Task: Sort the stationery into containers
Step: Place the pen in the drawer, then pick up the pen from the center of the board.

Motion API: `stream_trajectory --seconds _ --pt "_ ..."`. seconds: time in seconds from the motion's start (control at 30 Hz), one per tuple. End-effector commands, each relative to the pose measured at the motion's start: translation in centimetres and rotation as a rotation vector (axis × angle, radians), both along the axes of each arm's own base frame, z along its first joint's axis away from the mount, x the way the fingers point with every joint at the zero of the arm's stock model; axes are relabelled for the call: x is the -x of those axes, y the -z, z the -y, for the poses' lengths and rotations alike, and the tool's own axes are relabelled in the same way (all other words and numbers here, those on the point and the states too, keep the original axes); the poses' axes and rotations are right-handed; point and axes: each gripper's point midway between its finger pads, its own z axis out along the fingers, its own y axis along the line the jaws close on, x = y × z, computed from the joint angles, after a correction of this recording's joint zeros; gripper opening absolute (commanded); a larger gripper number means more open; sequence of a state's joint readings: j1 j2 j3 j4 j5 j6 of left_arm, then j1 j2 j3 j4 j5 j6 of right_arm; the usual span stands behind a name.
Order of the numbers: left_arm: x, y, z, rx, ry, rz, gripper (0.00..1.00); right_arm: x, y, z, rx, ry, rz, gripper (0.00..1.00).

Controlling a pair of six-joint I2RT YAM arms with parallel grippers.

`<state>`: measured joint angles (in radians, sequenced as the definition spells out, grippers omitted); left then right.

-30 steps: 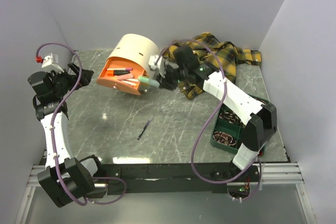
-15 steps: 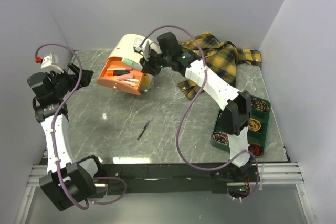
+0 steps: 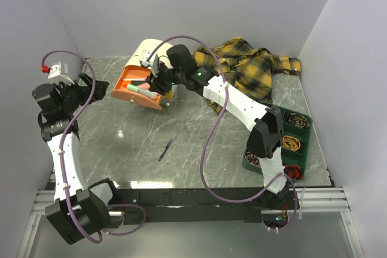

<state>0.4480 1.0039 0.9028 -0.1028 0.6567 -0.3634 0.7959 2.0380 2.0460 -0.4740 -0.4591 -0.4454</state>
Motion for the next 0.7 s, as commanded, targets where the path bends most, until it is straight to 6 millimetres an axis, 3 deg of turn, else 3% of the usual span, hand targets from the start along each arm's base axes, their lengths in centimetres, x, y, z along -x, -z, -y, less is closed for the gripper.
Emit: stream_trajectory --seconds 0.0,0.17,0.23,0.3,0.33,0.37,0.43,0.47,0.5,0.57,0.67 --pt "0.4 -0.9 0.3 -0.012 -0.002 0.028 1.00 -0.9 -3.3 0.2 -0.071 0.053 0.057 0.50" --pt "0.4 -1.0 0.6 -0.004 0.009 0.034 0.99 -0.2 -3.6 1.2 -0.059 0.065 0.061 0.53" --pt "0.4 -1.3 0.6 -0.018 0.005 0.035 0.99 0.9 -4.6 2.3 -0.046 0.030 0.101 0.54" --pt "0.5 -1.7 0.5 -0.038 0.001 0.040 0.99 3.7 -3.6 4.1 -0.005 -0.100 0.126 0.55" --pt "0.5 -1.9 0.5 -0.052 0.002 0.042 0.99 4.9 -2.9 4.9 0.013 -0.159 0.140 0.56" --pt "0.6 -2.2 0.6 -0.060 0.003 0.049 1.00 7.7 -0.7 6.4 0.039 -0.257 0.114 0.56" --pt "0.7 -2.6 0.6 -0.070 -0.001 0.056 1.00 9.3 1.7 8.1 0.105 -0.384 0.212 0.59" --pt "0.7 -2.7 0.7 -0.071 0.000 0.059 0.99 11.3 4.7 9.7 0.168 -0.466 0.176 0.61" --pt "0.7 -2.8 0.8 -0.073 0.000 0.062 0.99 12.3 5.8 10.2 0.189 -0.624 0.295 0.63" --pt "0.8 -2.5 0.9 -0.069 0.001 0.058 0.99 14.0 9.0 11.6 0.252 -0.727 0.246 0.65" --pt "0.8 -2.3 1.1 -0.070 0.007 0.055 1.00 14.3 11.1 11.3 0.284 -0.850 0.252 0.65"
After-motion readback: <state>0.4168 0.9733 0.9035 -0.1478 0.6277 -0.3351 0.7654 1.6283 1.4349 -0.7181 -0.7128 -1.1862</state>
